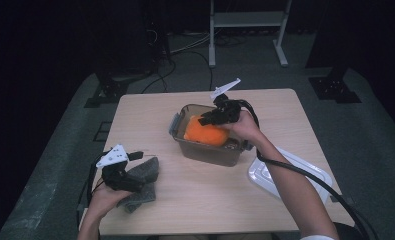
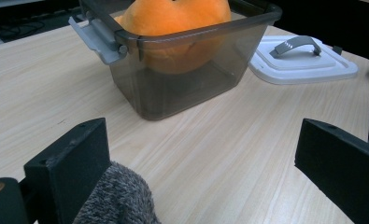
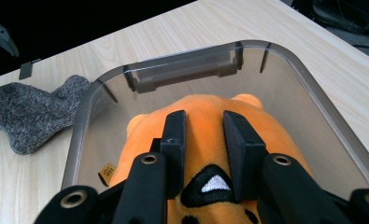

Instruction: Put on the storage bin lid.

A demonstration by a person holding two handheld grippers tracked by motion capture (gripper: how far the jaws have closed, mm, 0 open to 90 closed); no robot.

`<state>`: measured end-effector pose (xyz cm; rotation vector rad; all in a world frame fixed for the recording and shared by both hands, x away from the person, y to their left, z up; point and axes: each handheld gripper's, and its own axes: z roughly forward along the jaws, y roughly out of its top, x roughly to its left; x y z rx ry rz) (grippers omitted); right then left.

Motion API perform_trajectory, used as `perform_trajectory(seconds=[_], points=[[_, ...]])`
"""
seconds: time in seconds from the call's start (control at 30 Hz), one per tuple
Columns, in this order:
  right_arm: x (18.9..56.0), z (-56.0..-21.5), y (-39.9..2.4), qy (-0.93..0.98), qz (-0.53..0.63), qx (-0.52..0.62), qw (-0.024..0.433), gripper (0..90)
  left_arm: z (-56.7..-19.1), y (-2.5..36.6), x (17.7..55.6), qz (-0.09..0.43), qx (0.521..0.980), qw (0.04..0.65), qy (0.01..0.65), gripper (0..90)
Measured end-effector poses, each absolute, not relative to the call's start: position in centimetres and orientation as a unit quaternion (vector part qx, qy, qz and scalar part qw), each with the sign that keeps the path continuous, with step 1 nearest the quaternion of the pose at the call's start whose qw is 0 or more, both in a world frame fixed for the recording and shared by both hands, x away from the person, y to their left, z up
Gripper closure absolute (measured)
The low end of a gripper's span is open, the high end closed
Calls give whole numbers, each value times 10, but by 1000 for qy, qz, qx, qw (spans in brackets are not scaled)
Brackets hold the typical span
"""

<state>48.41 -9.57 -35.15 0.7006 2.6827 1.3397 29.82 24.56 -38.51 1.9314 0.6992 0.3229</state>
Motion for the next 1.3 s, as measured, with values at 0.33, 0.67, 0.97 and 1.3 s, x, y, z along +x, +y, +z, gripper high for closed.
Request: perform_trajectory(seconds=[0.33, 0.67, 0.97, 1.3], points=[[485, -355, -94, 874, 428, 229, 24, 679, -385, 245, 298, 135, 802, 506, 289, 26], [485, -357, -93, 876, 423, 233, 16, 694, -385, 246, 298, 134, 801, 506, 291, 26], [484, -346, -100, 864, 446, 235, 14, 747, -385, 245, 298, 134, 803, 504, 288, 26], [475, -345, -110, 865, 443, 235, 6, 685, -386, 244, 299, 133, 804, 503, 288, 26]])
